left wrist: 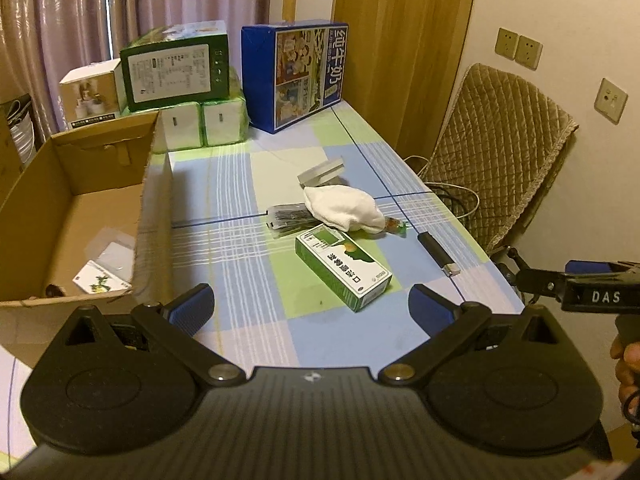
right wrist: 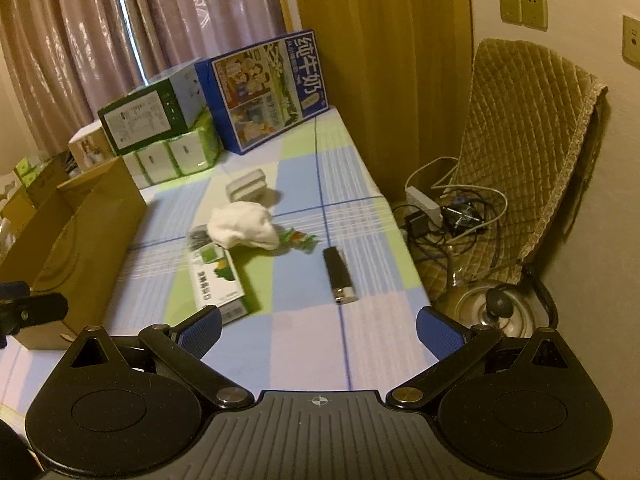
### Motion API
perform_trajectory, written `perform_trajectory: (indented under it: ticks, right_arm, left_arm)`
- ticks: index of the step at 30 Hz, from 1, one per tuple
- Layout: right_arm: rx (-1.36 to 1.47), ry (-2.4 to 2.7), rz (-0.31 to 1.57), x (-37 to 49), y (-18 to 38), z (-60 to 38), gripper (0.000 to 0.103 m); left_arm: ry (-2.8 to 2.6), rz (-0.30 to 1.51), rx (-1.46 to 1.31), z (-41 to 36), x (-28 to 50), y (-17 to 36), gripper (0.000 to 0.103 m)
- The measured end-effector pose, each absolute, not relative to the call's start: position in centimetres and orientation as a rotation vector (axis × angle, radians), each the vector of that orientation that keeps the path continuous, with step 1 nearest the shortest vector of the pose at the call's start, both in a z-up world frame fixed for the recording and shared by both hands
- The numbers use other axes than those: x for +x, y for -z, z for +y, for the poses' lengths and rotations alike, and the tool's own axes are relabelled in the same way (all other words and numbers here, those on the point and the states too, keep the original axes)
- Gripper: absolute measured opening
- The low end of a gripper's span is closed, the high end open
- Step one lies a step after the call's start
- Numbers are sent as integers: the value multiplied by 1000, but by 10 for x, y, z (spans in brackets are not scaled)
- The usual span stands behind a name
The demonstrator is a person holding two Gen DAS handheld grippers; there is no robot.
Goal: Organize objects
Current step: 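Withdraw both open tools from the cardboard box toward the remaining items, then grasp the white-and-green medicine box with the left tool while the right tool grasps the black lighter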
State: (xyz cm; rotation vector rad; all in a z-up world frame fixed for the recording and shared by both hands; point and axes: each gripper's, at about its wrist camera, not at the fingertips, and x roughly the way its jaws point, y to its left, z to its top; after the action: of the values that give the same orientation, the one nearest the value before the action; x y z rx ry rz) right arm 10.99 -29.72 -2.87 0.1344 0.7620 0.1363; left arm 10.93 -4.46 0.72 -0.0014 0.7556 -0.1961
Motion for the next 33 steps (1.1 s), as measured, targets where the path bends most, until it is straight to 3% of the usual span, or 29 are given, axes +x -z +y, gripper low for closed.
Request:
perform_trajectory:
  ticks: [6, 10, 18, 22, 27, 33]
  right_arm:
    - [107, -132, 782, 132, 44, -309, 100]
    - [86, -145, 802, 150, 57, -313, 89]
    - [62, -170, 842, 180, 84, -315, 81]
    - [53, -201, 860, 194, 95, -313, 76]
    - [31, -239, 877, 213, 109, -309, 66]
    - [12, -251, 893, 233, 122, -301, 57]
  left_arm:
    - [171, 770, -1, -62, 137, 13, 101]
    - [158, 796, -12, -74, 159, 32, 101]
    - [148, 829, -33, -95, 199, 68, 100]
    - [135, 854, -27, -107, 221, 88, 91]
    - [141, 881, -10, -118, 239, 105, 88]
    - [177, 887, 32, -119, 247, 111, 72]
